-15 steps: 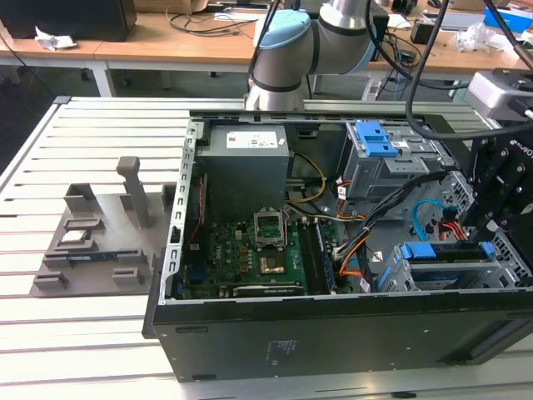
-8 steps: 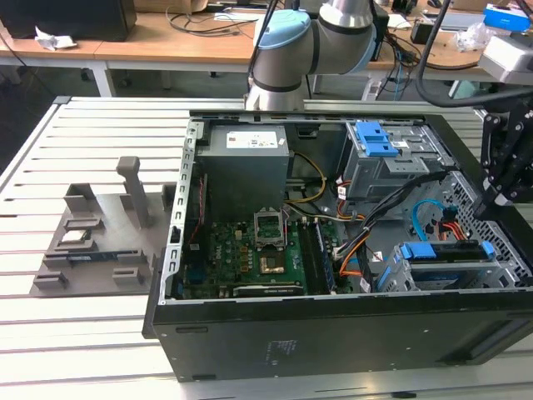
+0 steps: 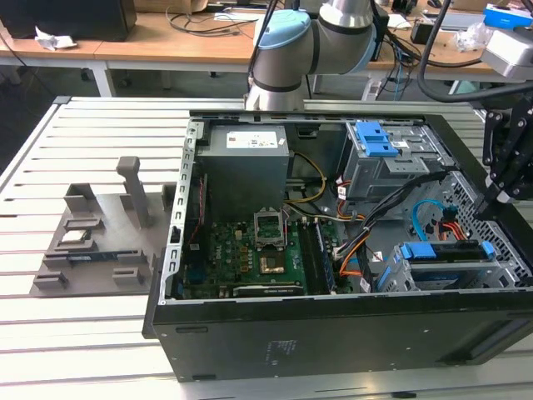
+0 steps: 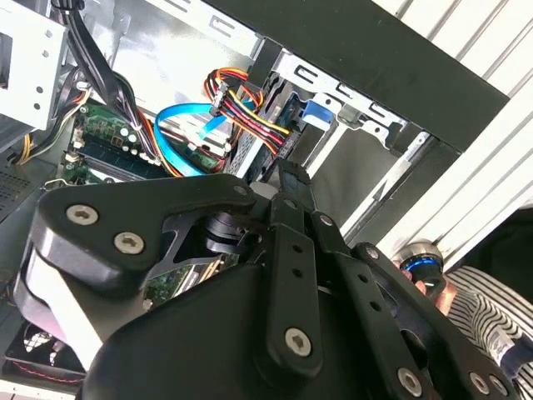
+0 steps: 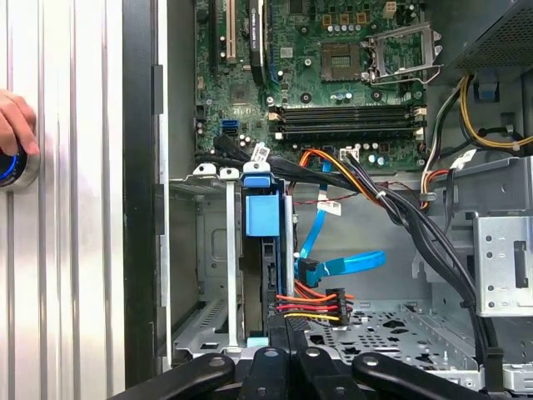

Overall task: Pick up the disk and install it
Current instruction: 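Insert the second disk wire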

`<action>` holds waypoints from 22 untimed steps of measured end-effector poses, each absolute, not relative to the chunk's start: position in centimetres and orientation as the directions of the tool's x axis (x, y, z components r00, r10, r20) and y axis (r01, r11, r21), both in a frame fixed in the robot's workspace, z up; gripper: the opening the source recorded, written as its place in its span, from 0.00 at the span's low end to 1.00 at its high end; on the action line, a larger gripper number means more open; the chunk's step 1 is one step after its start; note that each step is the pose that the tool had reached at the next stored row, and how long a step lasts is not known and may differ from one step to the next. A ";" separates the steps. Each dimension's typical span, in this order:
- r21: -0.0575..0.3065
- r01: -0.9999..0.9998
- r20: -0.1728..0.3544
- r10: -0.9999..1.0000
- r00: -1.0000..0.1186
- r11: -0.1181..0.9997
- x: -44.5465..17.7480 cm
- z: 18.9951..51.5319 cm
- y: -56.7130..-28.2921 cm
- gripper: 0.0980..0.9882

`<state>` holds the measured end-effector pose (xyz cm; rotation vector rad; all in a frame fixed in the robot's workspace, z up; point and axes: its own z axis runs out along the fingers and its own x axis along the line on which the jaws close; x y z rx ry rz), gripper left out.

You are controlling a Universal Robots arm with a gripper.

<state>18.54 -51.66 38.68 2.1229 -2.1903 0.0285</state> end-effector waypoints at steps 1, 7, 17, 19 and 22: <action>0.050 -0.998 0.078 -0.996 -0.029 0.033 18.5 38.7 -51.7 0.02; 0.050 -0.998 0.078 -0.997 -0.029 0.033 18.2 38.5 -51.3 0.23; 0.050 -0.998 0.078 -0.997 -0.025 0.029 15.3 37.0 -50.6 0.23; 0.050 -0.998 0.078 -0.997 -0.025 0.029 15.3 37.0 -50.6 0.23; 0.050 -0.998 0.078 -0.997 -0.025 0.029 15.3 37.0 -50.6 0.07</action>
